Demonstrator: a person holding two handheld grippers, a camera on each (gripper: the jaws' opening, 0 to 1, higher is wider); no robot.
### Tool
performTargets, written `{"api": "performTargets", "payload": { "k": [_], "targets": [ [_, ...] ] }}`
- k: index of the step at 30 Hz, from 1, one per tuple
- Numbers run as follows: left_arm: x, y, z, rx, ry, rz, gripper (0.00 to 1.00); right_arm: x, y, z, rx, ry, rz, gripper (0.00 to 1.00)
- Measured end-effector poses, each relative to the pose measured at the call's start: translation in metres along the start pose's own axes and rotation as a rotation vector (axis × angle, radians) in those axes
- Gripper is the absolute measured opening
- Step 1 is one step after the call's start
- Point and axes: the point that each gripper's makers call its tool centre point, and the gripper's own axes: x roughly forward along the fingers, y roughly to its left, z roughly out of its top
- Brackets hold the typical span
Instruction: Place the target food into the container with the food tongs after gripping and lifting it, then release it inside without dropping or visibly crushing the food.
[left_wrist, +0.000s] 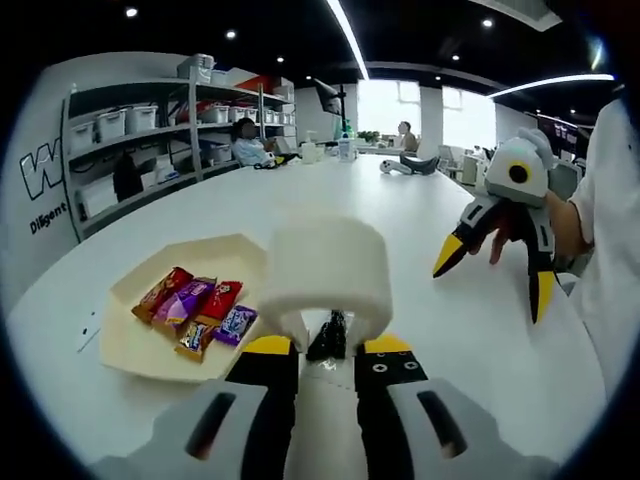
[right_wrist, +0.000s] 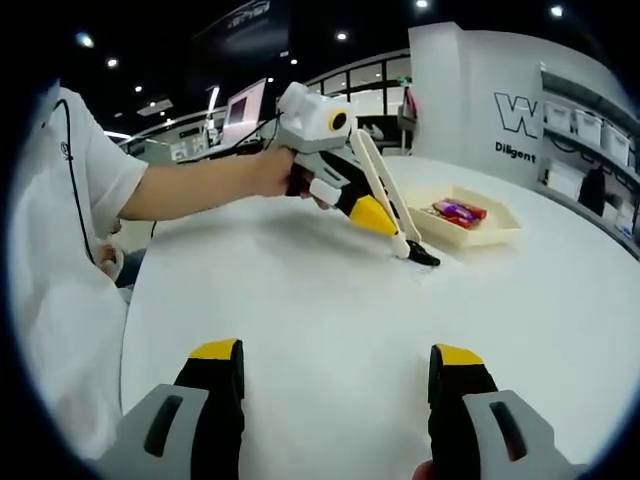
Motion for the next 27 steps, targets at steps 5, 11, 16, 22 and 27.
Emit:
{"api": "performTargets", "payload": {
  "k": [5, 11, 16, 22, 27],
  "targets": [
    [-0.001, -0.001, 0.0, -0.017, -0.011, -0.004, 0.19, 0.0, 0.0, 0.0, 0.002, -0.001, 0.001, 0.73],
    [-0.001, -0.005, 0.0, -0.04, -0.025, -0.009, 0.17, 0.0, -0.001, -0.001, 0.003, 0.0, 0.002, 0.73],
    [-0.003, -0.006, 0.0, -0.037, -0.027, -0.002, 0.16, 0.0, -0.001, 0.001, -0.001, -0.005, 0.002, 0.73],
    [-0.008, -0.005, 0.002, -0.044, -0.04, 0.004, 0.16, 0.0, -0.001, 0.001, 0.0, -0.005, 0.003, 0.73],
    [-0.014, -0.005, 0.005, -0.05, -0.05, 0.004, 0.16, -0.001, -0.001, 0.004, -0.003, -0.009, 0.004, 0.73]
  ]
}}
